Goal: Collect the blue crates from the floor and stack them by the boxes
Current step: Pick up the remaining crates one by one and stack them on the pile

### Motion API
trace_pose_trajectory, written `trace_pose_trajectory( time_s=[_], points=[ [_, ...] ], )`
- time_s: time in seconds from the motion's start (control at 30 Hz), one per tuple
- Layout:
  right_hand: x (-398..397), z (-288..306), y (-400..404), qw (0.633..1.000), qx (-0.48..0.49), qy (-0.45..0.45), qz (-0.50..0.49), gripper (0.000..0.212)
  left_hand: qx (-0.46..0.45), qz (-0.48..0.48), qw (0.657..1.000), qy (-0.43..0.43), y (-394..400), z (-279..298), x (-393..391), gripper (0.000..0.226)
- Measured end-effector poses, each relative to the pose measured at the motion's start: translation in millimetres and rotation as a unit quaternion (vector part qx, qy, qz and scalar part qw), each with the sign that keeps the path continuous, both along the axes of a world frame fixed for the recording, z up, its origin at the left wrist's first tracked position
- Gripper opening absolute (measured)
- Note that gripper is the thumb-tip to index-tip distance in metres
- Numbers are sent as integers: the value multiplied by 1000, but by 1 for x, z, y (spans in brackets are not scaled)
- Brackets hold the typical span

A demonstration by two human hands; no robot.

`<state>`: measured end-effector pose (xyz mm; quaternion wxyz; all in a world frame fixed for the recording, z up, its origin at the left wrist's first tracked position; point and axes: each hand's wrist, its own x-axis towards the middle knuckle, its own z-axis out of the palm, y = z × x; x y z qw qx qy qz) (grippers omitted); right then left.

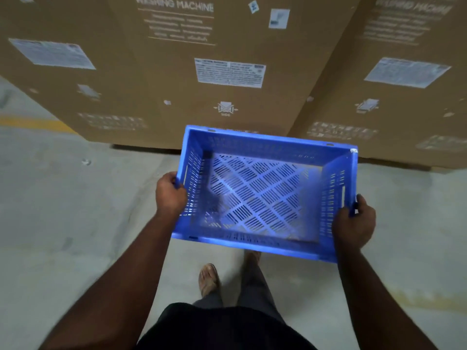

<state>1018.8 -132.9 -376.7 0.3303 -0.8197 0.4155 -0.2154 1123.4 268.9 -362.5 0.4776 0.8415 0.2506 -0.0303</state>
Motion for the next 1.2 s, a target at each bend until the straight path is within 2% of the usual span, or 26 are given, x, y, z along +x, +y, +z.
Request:
trace_pose_trajectory(
  time_s=[0.2,0.43,0.67,0.8,0.93,0.97,1.03,1.1,1.2],
  points=[
    [82,-68,-40,998,25,55,31,55,89,-31,994,48,-34,-57,77,39],
    [145,-171,-56,993,65,91,41,58,192,-67,972,122,-42,-164,136,43],
    [165,-255,-69,982,15,149,119,54,261,-120,953,101,-45,-232,157,43],
    [177,-260,-69,986,-1,104,128,60,267,-118,955,52,-51,-241,172,46],
    [182,-247,-70,974,27,164,154,70,251,-142,957,36,-37,-248,169,47],
    [175,-242,-67,972,13,163,169,72,244,-153,956,54,-33,-249,161,53],
    [151,-242,-59,970,-19,164,177,78,193,-161,956,150,-32,-248,141,60],
    [128,-239,-40,971,20,194,140,83,173,-151,945,233,-34,-249,123,52],
    [120,-233,-27,952,43,277,126,89,204,-140,944,220,-37,-254,116,35]
  ],
)
